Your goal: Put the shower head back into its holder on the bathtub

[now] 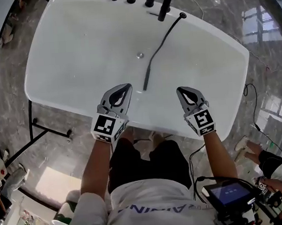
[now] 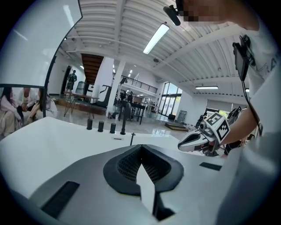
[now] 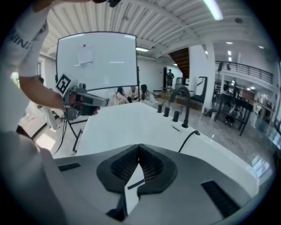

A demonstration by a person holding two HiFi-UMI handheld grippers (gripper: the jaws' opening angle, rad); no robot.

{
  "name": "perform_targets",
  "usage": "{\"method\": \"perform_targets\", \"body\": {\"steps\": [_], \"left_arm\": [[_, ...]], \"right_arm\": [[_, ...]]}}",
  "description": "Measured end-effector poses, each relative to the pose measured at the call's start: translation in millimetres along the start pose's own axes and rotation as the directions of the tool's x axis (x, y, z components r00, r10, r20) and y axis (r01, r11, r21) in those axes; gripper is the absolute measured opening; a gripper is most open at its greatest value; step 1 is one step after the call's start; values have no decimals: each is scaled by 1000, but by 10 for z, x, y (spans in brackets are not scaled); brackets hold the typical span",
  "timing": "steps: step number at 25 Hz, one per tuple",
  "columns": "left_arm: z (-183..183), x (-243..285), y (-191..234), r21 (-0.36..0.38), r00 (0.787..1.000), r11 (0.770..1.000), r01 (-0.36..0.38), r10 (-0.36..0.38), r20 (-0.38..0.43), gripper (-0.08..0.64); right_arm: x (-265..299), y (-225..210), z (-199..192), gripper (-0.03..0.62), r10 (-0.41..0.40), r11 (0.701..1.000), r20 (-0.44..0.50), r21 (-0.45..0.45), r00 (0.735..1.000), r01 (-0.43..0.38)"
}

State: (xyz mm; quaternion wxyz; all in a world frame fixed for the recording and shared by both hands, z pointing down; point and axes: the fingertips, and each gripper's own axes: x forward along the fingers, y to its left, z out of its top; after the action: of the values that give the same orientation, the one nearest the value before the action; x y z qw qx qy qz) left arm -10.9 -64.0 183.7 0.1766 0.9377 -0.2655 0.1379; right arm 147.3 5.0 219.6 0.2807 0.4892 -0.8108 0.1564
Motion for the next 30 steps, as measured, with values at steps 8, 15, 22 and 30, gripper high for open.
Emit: {"method": "perform_targets", "body": {"steps": [8, 15, 22, 30], "left_arm": [[-1265, 710, 681, -4, 995, 998, -69, 68, -71, 14], [-2300, 1330, 1191, 1, 977, 1000, -10, 10, -215, 14], [-3056, 1881, 1741, -77, 952, 997, -33, 8, -305, 14], [-3727, 2164, 1808, -73, 912, 996, 46, -72, -404, 15]], "right_arm": [[1457, 70, -1215, 9, 161, 960, -166, -204, 973, -193], [2580, 210, -2257, 12, 242, 903, -285, -284, 927, -323], [3345, 214, -3236, 115, 278, 762, -453, -432, 847, -482], [3932, 426, -4301, 159, 233, 396, -611, -651, 757, -648]]}}
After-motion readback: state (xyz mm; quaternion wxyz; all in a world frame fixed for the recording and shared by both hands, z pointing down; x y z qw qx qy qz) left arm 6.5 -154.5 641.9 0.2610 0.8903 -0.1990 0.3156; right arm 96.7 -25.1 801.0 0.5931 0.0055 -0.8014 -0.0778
